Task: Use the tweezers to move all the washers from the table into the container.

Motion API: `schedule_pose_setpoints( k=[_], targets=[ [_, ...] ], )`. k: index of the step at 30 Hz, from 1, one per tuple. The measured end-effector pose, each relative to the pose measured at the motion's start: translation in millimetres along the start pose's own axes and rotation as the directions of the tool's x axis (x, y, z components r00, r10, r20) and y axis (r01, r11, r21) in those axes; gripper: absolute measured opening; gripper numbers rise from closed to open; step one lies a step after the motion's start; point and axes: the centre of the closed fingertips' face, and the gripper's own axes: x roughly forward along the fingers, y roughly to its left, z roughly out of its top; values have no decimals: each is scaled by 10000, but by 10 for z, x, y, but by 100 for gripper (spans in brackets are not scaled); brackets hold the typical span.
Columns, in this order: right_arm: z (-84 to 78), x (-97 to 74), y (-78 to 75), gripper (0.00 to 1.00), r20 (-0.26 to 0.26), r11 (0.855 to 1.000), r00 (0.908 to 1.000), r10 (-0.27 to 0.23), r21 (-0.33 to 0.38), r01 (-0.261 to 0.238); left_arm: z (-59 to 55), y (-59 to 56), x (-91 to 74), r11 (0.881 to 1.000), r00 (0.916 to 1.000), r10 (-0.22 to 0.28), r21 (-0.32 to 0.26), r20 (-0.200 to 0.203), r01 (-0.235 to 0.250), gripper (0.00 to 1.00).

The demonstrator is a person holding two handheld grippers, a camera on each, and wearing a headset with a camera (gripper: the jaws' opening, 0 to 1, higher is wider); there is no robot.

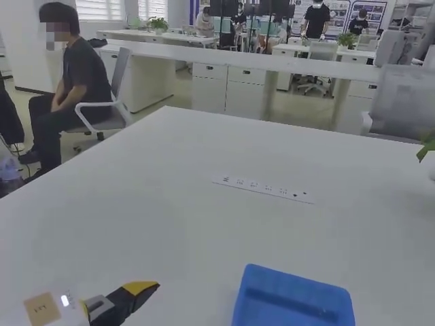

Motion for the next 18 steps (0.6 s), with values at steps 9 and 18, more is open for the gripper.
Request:
schedule_pose_setpoints(
  k=[9,18],
  targets=[
    [196,-128,-119,2,865,9926,9962,-124,1216,18,3,0,2,10000,10000,9,16,12,-9,80],
    [413,-155,-167,2,1125,9899,9936,-77,1418,-84,14,7,-1,10000,10000,23,-21,59,-22,80]
  ],
)
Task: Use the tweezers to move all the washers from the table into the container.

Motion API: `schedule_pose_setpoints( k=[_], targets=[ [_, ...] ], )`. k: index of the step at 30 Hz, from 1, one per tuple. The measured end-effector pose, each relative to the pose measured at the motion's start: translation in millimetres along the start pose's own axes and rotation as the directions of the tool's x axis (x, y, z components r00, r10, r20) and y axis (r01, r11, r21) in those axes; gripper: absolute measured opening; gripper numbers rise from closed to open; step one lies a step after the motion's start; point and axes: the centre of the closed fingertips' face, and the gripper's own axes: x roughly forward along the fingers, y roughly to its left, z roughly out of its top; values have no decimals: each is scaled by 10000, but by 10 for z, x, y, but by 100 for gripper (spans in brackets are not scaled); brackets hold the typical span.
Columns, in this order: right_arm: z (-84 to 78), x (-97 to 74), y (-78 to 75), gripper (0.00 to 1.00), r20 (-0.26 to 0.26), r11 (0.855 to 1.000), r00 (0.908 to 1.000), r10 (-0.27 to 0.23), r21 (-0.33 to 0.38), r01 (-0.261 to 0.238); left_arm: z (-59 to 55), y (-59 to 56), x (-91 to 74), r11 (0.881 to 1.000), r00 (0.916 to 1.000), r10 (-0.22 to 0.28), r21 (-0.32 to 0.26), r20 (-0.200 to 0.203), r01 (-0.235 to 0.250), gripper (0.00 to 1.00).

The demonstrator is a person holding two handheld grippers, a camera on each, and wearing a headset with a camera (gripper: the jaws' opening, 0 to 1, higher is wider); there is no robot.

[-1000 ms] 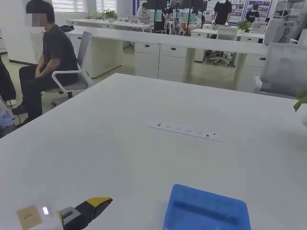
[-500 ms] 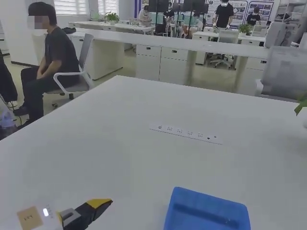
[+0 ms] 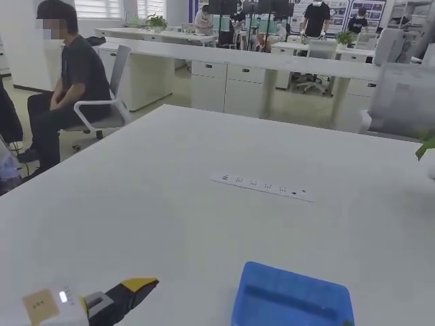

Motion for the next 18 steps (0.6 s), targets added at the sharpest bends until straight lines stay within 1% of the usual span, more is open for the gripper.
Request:
schedule_pose_setpoints(
  k=[2,10,13,18],
  targets=[
    [33,4,-11,2,6,10000,10000,-5,-45,5,2,4,-2,10000,10000,22,-3,6,-22,80],
    [267,41,-129,2,297,10000,9995,-44,-87,47,3,10,-8,10000,10000,54,0,26,-54,80],
    [318,60,-170,2,342,9999,9994,-68,-82,71,5,9,-10,10000,10000,56,-10,43,-56,80],
    [394,118,-297,2,304,9997,9992,-263,-7,263,3,7,-12,10000,10000,53,-13,42,-53,80]
  ],
)
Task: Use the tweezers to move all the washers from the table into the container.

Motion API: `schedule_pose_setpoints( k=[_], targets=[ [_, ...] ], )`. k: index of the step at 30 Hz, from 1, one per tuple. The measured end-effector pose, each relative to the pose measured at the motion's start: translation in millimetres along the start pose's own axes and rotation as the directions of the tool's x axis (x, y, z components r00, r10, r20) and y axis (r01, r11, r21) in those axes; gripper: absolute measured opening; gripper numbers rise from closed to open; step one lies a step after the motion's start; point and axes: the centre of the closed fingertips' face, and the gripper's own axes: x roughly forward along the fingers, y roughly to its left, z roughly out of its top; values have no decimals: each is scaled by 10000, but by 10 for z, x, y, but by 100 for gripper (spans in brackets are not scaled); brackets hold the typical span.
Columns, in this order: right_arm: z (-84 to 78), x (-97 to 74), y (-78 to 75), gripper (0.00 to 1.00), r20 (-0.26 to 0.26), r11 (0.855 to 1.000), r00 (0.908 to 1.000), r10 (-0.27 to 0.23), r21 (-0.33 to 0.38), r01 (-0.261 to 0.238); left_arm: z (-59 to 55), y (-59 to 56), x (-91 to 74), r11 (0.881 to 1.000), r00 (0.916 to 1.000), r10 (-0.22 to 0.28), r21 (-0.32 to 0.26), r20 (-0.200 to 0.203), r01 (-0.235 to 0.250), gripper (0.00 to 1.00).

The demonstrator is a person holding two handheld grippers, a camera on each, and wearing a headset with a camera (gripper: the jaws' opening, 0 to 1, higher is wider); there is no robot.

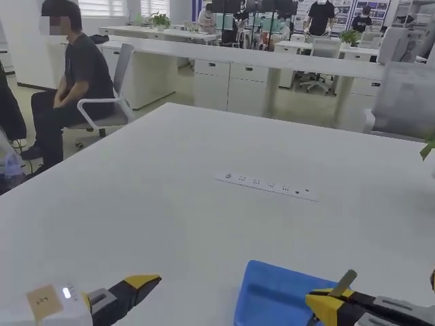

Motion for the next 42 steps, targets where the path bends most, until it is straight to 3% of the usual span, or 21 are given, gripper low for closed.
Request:
schedule_pose_setpoints(
  k=[15,42],
  targets=[
    [-17,267,-312,3,-549,9998,9983,-193,-74,189,-5,19,5,10000,10000,35,-30,-22,-35,80],
    [-352,511,-545,3,-1600,9994,9865,-357,-100,346,-12,19,4,10000,10000,54,-57,-39,-55,79]
  ],
)
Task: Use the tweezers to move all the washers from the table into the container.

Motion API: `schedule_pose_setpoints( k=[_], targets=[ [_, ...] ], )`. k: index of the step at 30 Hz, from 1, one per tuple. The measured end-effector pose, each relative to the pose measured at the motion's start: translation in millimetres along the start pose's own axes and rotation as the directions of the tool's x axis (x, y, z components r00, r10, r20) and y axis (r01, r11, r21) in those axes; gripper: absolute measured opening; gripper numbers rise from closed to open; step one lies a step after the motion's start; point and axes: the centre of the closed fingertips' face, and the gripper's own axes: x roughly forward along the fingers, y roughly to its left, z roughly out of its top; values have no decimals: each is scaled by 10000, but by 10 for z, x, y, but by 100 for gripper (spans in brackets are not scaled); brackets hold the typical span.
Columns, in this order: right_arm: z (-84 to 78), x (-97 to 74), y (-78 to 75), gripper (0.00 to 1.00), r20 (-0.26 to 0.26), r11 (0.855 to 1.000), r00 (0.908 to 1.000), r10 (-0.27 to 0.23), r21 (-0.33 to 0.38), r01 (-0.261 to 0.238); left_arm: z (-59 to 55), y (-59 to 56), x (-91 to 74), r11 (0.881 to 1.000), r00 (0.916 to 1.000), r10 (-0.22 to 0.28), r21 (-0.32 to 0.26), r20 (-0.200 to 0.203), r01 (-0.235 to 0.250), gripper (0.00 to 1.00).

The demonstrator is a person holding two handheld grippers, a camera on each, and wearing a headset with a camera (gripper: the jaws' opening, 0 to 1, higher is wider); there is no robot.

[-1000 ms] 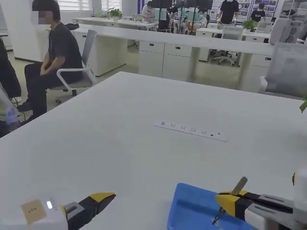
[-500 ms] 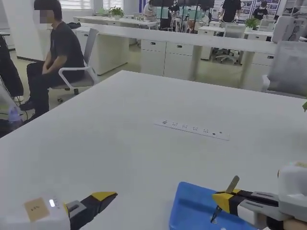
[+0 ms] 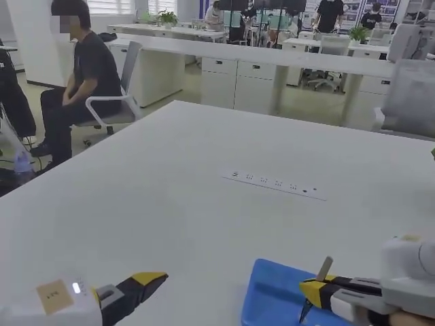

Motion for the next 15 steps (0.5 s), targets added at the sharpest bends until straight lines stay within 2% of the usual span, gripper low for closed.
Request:
schedule_pose_setpoints(
  k=[3,15],
  targets=[
    [-22,21,-2,3,-145,9999,9999,-47,-162,44,-7,-5,4,10000,10000,-19,20,-38,19,79],
    [-68,49,29,3,-192,10000,9998,44,-59,-45,-11,-7,8,10000,10000,-40,3,-64,40,79]
  ],
)
